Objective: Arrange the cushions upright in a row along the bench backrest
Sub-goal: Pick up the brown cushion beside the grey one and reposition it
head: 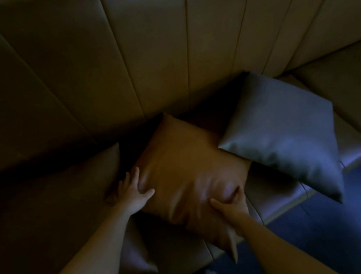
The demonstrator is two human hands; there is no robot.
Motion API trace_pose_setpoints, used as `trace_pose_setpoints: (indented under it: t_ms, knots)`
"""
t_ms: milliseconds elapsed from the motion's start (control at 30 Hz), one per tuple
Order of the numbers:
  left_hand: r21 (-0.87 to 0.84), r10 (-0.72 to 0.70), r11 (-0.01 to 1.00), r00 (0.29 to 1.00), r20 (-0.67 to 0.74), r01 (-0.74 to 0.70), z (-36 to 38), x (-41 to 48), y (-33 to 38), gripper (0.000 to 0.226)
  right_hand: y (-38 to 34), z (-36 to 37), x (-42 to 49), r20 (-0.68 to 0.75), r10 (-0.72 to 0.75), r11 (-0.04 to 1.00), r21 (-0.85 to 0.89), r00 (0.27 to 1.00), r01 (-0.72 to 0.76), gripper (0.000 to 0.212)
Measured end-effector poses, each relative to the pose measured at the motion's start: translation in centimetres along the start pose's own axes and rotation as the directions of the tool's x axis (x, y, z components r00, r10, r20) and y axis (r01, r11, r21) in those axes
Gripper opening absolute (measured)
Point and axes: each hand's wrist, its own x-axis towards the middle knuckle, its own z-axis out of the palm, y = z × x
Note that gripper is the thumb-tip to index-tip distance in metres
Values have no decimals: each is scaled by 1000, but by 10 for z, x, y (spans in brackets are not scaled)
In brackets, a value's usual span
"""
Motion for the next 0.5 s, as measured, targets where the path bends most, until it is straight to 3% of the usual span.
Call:
trace_pose_setpoints:
  t_ms: [100, 200, 267, 333, 500]
  knots:
    - [-46, -22, 999, 999, 26, 23, -6, -14, 9, 92, -10, -6, -8, -2, 25, 1000, 8, 1000, -25, 108]
    - [-108, -35, 993, 997, 66, 42, -13, -23, 17, 90, -22, -18, -18, 30, 21, 996, 89, 999, -24, 117]
    - [-131, -45, 990, 996, 73, 54, -18, -23, 23, 92, -34, -35, -23, -5, -23, 996, 90, 1000, 23, 92]
    - [-142, -28, 989, 998, 50, 35, -25, -32, 39, 97, -45, -57, -25, -42, -77, 989, 121, 996, 81, 83]
    - [-181, 110, 979, 992, 63, -97, -34, -80, 106, 71, -71, -106, -16, -145, -166, 976, 116, 975, 184, 78]
